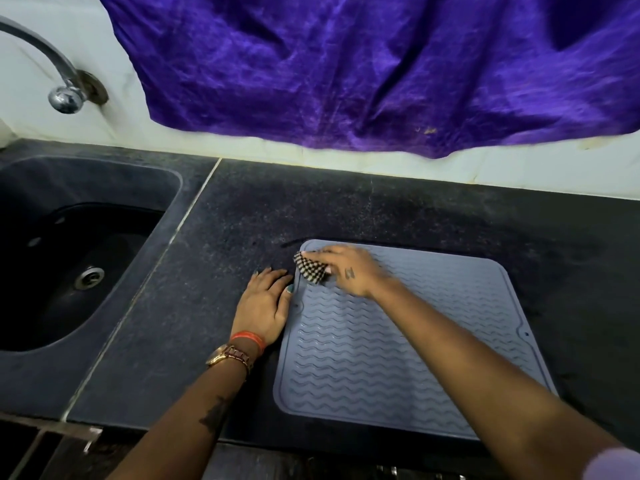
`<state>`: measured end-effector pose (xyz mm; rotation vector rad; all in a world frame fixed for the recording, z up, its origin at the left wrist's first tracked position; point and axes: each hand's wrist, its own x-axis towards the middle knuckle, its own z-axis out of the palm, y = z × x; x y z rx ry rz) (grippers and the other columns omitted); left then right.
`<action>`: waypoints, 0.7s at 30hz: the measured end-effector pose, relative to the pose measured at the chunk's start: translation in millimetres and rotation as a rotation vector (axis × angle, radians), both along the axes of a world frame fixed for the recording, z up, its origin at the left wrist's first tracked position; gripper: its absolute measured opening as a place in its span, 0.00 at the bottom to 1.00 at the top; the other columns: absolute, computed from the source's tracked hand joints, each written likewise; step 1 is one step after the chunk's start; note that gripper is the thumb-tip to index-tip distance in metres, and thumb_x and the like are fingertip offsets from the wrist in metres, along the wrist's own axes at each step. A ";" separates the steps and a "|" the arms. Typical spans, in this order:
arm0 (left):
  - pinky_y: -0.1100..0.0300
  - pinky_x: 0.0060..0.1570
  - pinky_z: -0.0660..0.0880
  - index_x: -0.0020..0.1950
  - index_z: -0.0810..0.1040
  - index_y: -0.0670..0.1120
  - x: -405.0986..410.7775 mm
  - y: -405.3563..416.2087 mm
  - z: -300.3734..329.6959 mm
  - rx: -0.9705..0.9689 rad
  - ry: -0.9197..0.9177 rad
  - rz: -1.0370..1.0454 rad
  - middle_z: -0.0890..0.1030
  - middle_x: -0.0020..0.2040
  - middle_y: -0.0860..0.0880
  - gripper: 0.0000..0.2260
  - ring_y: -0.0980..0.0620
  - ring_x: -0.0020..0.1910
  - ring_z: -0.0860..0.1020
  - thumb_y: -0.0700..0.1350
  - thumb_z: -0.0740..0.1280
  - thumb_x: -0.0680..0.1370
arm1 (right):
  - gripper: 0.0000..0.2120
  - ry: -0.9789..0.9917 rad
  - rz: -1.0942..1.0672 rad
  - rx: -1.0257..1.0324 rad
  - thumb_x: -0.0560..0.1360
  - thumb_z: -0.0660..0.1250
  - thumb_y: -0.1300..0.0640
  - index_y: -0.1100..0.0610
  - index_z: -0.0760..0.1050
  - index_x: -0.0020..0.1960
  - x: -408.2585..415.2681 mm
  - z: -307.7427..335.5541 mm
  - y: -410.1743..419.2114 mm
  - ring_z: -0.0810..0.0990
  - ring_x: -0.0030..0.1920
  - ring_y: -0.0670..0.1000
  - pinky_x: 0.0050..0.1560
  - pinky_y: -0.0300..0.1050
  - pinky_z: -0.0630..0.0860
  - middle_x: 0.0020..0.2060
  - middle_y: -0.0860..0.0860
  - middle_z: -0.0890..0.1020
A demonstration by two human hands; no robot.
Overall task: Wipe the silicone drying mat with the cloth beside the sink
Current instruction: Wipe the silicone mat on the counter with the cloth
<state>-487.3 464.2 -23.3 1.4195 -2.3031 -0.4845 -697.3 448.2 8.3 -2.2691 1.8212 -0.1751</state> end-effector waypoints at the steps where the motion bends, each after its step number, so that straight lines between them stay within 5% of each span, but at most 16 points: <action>1: 0.51 0.74 0.54 0.64 0.75 0.43 -0.1 0.5 -0.3 -0.003 -0.003 -0.003 0.74 0.67 0.46 0.29 0.45 0.70 0.65 0.57 0.44 0.76 | 0.32 0.006 -0.019 -0.031 0.77 0.57 0.66 0.36 0.57 0.71 -1.2 3.8 -7.8 0.65 0.66 0.57 0.66 0.55 0.64 0.72 0.50 0.64; 7: 0.52 0.74 0.53 0.65 0.75 0.44 -0.1 0.5 0.5 -0.003 0.002 0.000 0.73 0.67 0.46 0.27 0.45 0.70 0.65 0.56 0.46 0.76 | 0.40 0.129 -0.083 -0.032 0.73 0.59 0.68 0.36 0.47 0.73 4.9 -18.3 -12.4 0.58 0.69 0.58 0.69 0.57 0.56 0.74 0.51 0.56; 13: 0.53 0.74 0.52 0.65 0.75 0.44 0.3 2.1 3.0 -0.005 -0.001 -0.009 0.73 0.67 0.46 0.30 0.45 0.70 0.65 0.58 0.44 0.75 | 0.34 -0.010 -0.094 -0.028 0.74 0.58 0.68 0.37 0.59 0.71 -16.2 -0.4 -34.7 0.65 0.63 0.57 0.63 0.52 0.61 0.70 0.51 0.66; 18: 0.50 0.73 0.54 0.64 0.75 0.44 0.0 0.5 1.6 0.000 0.008 -0.002 0.74 0.66 0.46 0.23 0.45 0.70 0.65 0.52 0.51 0.77 | 0.41 0.070 -0.186 -0.026 0.72 0.57 0.71 0.36 0.48 0.73 -29.1 -23.7 -8.3 0.57 0.71 0.58 0.72 0.55 0.49 0.75 0.50 0.57; 21: 0.51 0.74 0.53 0.64 0.75 0.44 0.3 1.4 2.3 0.004 0.000 -0.004 0.73 0.67 0.46 0.22 0.45 0.70 0.65 0.51 0.51 0.77 | 0.36 -0.074 -0.166 0.073 0.76 0.55 0.70 0.37 0.54 0.73 -33.9 -9.5 -25.0 0.61 0.69 0.58 0.71 0.50 0.54 0.74 0.51 0.61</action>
